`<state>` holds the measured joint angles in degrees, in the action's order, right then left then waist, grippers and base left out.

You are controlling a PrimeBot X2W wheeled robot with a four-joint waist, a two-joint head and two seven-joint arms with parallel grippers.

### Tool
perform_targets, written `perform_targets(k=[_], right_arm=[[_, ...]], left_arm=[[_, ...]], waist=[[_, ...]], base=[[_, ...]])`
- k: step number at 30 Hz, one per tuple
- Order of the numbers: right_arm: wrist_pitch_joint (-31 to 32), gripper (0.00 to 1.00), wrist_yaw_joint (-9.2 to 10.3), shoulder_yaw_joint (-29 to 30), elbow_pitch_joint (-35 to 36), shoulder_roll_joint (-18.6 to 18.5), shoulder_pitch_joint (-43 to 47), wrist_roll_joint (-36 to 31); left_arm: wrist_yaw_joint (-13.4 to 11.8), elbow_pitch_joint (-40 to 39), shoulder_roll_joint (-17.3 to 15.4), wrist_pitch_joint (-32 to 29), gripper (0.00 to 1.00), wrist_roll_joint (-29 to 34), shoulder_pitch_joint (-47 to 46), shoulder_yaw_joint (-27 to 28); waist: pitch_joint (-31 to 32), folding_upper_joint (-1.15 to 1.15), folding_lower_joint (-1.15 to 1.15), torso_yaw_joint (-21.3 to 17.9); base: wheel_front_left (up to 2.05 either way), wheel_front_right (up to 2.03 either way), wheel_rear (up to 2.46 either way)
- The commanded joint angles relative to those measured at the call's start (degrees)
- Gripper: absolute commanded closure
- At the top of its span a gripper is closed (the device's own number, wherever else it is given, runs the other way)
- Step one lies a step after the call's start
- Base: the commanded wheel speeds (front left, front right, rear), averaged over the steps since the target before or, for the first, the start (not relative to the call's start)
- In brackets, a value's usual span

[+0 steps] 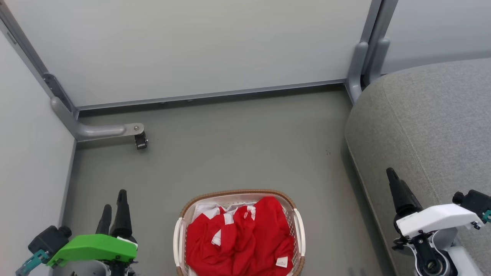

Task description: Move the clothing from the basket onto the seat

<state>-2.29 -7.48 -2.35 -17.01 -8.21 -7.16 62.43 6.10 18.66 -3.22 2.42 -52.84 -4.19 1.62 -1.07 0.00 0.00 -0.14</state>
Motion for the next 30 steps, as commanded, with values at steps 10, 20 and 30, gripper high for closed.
perform_targets(k=[10,20,30], right_arm=[[-2.5,0.00,-0.02,-2.3,-0.4,-1.5,-2.8,-10.7],[-4.2,0.00,-0.02,-5.3,-1.8,-2.2,-4.0,-17.8],[-5.9,0.00,-0.02,-6.5,-3.1,-2.8,-4.7,-26.1]], left_arm=[[-2.7,0.7,-2.5,2.5,0.00,10.9,-2.0,-3.5],[-4.9,1.6,-3.8,4.1,0.00,17.6,-2.2,-6.1],[-6.5,2.8,-4.8,5.8,0.00,23.9,-2.6,-8.8]], waist=[[-0.5,0.00,0.00,0.1],[-0.9,0.00,0.00,-0.1],[-1.3,0.00,0.00,-0.2]], base=[[0.00,0.00,0.00],[0.00,0.00,0.00],[0.00,0.00,0.00]])
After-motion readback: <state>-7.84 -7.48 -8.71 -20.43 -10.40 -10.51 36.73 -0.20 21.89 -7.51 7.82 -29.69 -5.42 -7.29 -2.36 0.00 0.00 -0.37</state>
